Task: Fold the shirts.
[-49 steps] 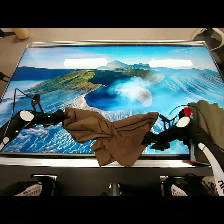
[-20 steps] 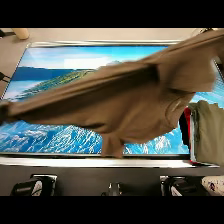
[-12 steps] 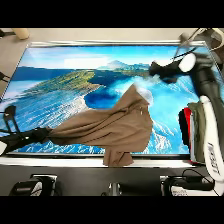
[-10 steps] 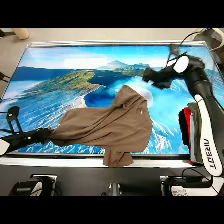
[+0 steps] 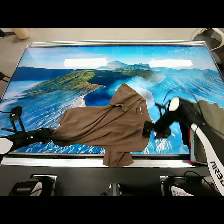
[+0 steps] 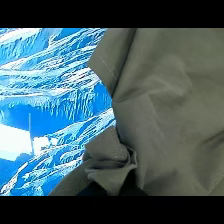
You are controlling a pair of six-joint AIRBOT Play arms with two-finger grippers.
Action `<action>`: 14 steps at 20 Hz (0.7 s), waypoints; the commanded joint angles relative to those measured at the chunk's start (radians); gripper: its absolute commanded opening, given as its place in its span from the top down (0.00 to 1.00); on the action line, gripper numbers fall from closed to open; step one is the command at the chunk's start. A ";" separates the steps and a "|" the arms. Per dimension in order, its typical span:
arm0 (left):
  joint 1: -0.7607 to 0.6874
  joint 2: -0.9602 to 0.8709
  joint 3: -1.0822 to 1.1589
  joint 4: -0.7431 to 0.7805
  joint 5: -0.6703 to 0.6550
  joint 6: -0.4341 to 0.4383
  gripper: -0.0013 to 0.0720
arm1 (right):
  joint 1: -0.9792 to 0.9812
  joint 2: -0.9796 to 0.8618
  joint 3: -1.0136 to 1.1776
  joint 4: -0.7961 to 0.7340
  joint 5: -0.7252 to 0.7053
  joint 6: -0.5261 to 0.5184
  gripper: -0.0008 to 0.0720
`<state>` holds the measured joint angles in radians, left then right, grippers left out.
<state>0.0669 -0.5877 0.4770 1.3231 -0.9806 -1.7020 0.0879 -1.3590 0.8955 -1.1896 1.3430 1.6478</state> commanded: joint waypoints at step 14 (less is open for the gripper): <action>0.000 0.069 0.681 0.253 -0.220 0.078 0.93 | -0.003 0.533 0.451 -0.143 -0.276 -0.066 0.97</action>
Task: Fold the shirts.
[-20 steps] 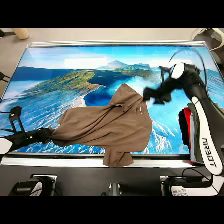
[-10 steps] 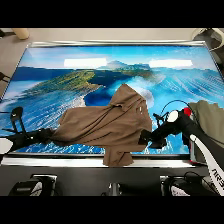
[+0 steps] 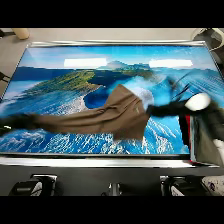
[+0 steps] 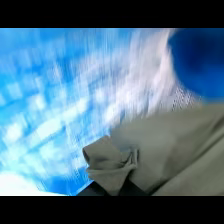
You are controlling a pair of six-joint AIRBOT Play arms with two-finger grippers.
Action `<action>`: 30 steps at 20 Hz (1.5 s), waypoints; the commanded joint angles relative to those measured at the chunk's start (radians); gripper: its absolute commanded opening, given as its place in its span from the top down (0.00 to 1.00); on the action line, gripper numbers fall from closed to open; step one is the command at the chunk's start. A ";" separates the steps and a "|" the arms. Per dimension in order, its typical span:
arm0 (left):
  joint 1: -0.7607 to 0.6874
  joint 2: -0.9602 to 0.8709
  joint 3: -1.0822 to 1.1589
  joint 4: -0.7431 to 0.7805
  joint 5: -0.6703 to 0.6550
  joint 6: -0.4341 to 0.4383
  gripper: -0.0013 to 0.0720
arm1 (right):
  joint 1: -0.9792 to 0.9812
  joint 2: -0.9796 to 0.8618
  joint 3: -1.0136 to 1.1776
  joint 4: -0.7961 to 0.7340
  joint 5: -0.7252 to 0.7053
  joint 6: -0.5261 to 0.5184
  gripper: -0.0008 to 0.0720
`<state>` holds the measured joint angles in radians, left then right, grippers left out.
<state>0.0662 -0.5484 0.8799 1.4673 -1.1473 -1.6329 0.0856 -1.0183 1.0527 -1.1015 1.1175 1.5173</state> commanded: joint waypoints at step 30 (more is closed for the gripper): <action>0.001 -0.822 0.226 -0.286 0.034 0.063 0.73 | -0.001 -0.506 0.399 -0.165 -0.193 0.267 0.51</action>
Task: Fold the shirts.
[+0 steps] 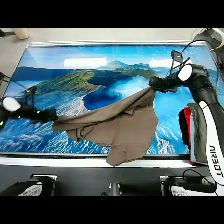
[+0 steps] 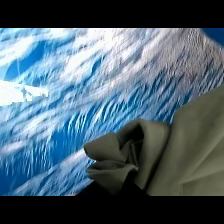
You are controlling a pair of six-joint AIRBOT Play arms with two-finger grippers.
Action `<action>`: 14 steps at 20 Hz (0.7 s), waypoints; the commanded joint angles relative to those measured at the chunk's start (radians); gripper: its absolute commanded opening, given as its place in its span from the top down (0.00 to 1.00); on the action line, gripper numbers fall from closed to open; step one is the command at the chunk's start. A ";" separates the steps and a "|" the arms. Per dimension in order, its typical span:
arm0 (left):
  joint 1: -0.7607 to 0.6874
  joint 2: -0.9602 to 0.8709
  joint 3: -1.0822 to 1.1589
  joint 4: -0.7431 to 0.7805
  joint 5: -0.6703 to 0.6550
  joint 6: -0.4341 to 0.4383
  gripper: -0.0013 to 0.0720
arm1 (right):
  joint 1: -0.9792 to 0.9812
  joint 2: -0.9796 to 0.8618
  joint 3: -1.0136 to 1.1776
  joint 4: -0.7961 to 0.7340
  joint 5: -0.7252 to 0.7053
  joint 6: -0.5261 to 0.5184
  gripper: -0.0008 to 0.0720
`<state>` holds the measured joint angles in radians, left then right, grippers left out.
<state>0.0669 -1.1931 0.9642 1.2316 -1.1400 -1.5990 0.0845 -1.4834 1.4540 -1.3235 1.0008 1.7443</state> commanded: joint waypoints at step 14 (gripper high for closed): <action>-0.169 0.005 -0.254 -0.185 0.106 0.083 0.00 | -0.174 0.189 -0.467 0.015 0.388 -0.180 0.15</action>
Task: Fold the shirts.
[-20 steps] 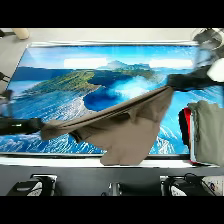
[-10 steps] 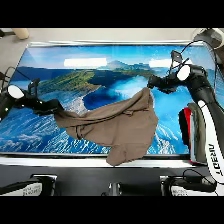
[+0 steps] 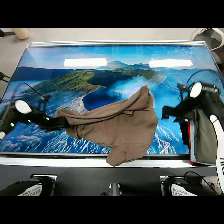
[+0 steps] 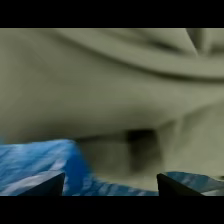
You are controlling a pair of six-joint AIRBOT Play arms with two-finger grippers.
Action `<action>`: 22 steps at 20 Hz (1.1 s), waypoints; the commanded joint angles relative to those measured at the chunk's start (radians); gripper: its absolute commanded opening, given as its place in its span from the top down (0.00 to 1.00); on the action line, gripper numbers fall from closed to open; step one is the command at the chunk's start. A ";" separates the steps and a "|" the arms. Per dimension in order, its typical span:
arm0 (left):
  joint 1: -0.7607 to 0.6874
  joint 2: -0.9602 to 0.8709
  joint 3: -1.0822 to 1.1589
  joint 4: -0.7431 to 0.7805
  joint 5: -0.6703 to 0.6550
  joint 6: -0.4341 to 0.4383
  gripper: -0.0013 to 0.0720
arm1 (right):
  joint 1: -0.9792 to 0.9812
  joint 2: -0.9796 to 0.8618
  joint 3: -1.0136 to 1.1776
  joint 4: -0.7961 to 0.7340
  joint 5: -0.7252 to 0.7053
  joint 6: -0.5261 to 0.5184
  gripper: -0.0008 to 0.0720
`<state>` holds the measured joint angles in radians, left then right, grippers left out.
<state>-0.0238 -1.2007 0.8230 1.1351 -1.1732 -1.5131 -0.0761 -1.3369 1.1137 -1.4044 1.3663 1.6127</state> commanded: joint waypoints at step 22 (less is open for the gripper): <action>-0.138 0.525 0.418 0.242 0.196 -0.067 0.94 | -0.013 0.339 0.207 0.319 -0.148 -0.233 0.97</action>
<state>-0.1654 -0.8116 0.9977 1.1904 -0.9867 -1.5059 -0.0887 -1.1408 1.0100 -0.9615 1.2289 1.3724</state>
